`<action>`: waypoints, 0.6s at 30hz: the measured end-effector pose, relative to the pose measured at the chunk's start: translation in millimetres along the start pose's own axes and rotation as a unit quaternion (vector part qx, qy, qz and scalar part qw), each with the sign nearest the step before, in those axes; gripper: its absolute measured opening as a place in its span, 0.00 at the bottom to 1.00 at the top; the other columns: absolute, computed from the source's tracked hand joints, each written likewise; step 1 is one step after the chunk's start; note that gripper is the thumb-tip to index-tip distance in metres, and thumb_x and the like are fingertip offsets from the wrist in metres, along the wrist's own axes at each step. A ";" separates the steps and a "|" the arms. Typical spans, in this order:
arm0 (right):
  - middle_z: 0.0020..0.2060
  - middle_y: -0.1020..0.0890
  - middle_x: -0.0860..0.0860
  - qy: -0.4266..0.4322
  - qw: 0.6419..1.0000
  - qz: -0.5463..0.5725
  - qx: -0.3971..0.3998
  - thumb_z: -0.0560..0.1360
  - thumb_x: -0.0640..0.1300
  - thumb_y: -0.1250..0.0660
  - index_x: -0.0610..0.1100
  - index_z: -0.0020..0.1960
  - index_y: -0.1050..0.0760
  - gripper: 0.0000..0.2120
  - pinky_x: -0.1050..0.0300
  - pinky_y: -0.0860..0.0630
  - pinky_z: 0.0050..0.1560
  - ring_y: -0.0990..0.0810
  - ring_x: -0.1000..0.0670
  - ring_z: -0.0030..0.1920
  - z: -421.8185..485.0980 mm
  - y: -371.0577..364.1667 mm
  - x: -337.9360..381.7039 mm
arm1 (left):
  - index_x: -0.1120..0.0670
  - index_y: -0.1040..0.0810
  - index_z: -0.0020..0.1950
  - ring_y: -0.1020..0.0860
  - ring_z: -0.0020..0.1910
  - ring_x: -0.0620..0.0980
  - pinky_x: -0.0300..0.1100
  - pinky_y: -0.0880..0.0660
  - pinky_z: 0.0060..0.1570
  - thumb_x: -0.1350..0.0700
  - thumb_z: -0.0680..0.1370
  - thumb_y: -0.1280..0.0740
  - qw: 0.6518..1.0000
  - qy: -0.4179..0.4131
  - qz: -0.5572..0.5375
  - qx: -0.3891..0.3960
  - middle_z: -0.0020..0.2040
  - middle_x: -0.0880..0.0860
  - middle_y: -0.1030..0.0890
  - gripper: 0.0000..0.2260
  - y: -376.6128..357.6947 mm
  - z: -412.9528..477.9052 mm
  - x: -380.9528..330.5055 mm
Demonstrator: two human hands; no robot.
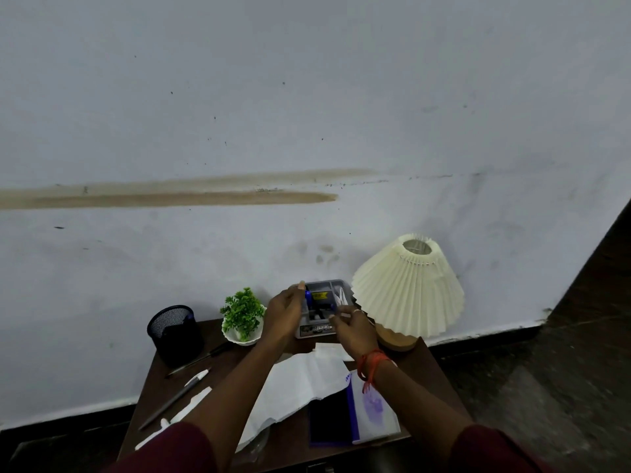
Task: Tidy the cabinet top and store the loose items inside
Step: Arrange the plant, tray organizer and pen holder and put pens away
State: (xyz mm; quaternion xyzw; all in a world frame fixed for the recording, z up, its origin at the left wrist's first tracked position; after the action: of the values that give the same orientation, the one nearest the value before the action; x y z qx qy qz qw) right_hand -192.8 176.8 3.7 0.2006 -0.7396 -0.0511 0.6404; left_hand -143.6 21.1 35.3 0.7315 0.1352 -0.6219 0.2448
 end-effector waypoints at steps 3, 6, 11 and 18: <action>0.58 0.19 0.46 0.018 1.000 -0.010 -0.004 0.76 0.42 0.34 0.42 0.65 0.27 0.17 0.64 0.31 0.54 0.22 0.47 0.60 1.0 -0.5 6.0 | 0.51 0.19 0.56 0.19 0.55 0.53 0.52 0.22 0.58 0.50 0.75 0.30 1.000 -0.014 0.020 0.011 0.56 0.53 0.17 0.11 -3.2 9.3 -1.7; 0.58 0.19 0.45 0.020 1.000 -0.008 -0.004 0.76 0.41 0.34 0.42 0.66 0.28 0.19 0.64 0.30 0.54 0.21 0.48 0.59 4.7 -4.6 7.0 | 0.60 0.28 0.69 0.23 0.63 0.53 0.43 0.27 0.62 0.56 0.74 0.28 0.999 -0.005 0.046 0.010 0.65 0.55 0.22 0.25 -7.0 15.2 -2.2; 0.58 0.19 0.46 0.034 0.999 -0.001 -0.004 0.76 0.39 0.34 0.44 0.67 0.29 0.20 0.64 0.28 0.52 0.21 0.51 0.55 7.9 -11.4 9.3 | 0.60 0.31 0.72 0.25 0.66 0.52 0.44 0.28 0.65 0.56 0.72 0.26 0.996 -0.019 0.085 0.009 0.68 0.56 0.25 0.30 -12.5 26.9 2.8; 0.59 0.19 0.46 0.037 0.999 0.020 0.002 0.76 0.36 0.35 0.45 0.69 0.30 0.22 0.60 0.25 0.57 0.21 0.49 0.59 10.1 -18.4 3.2 | 0.60 0.27 0.69 0.21 0.61 0.52 0.47 0.26 0.64 0.54 0.72 0.26 0.993 -0.041 0.107 -0.029 0.63 0.57 0.20 0.27 -13.3 36.9 7.5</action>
State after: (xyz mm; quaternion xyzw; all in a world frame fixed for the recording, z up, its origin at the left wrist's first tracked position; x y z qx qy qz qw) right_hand -198.6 156.9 -1.2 0.1889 -0.7193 -0.0293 0.6679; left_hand -180.0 12.1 21.5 0.7086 0.0636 -0.6171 0.3362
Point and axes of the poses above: each hand's wrist, its own z-axis towards the middle knuckle, its own y-axis out of the back of the hand, x = y × z, the point moved 6 cm from there along z, towards the middle knuckle
